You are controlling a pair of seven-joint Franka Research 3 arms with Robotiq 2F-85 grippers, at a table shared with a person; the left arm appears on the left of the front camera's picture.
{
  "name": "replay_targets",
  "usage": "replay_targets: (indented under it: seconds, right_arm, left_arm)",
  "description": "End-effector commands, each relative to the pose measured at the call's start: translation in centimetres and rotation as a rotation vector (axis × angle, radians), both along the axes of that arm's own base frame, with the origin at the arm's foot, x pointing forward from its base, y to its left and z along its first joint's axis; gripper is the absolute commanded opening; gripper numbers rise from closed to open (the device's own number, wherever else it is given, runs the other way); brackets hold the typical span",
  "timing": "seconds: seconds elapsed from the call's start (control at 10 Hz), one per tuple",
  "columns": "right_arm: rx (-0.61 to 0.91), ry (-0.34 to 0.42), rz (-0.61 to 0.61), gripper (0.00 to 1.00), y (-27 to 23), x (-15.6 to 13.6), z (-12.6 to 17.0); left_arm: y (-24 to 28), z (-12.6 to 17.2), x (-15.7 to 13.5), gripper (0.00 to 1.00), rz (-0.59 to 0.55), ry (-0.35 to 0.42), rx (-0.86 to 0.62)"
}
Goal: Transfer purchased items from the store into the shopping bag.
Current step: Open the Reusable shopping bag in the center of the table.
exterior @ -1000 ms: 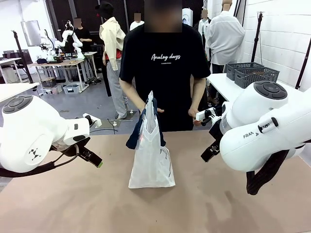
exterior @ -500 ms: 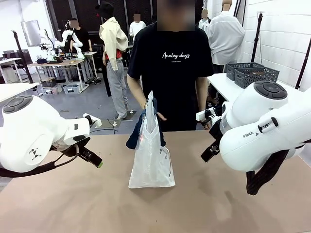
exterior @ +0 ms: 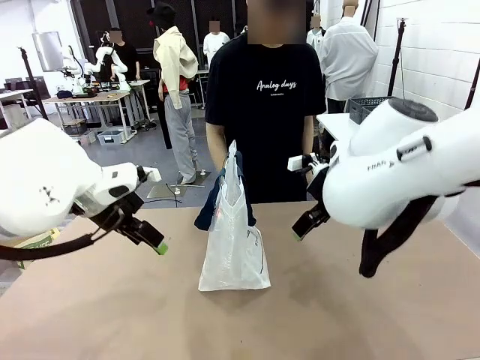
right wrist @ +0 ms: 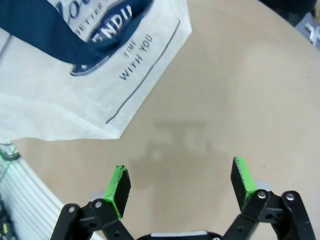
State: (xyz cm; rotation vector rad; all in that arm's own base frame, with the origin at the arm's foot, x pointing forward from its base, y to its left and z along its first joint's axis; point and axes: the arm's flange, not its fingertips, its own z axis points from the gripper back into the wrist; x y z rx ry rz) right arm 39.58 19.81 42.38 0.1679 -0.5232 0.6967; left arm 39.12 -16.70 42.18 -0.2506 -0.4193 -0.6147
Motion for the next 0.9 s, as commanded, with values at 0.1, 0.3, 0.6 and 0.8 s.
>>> replay_targets:
  seconds: [0.1,0.3,0.6,0.8]
  right_arm:
    - [0.002,-0.021,0.002,1.0,0.9,3.9,6.4]
    - [0.02,-0.047,-0.036,1.0,2.4,7.0,10.6]
    - [0.004,-0.069,-0.029,1.0,4.9,10.7,15.3]
    - [-0.048,-0.134,-0.06,1.0,5.6,12.4,15.5]
  left_arm:
    - [0.1,5.7,2.3,1.0,0.032,-0.042,-0.019]
    - [-0.8,9.6,3.9,1.0,0.037,-0.106,-0.001]
    - [-2.5,13.9,7.3,1.0,0.043,-0.154,0.0]
    - [-3.1,14.5,8.3,1.0,0.014,-0.141,-0.018]
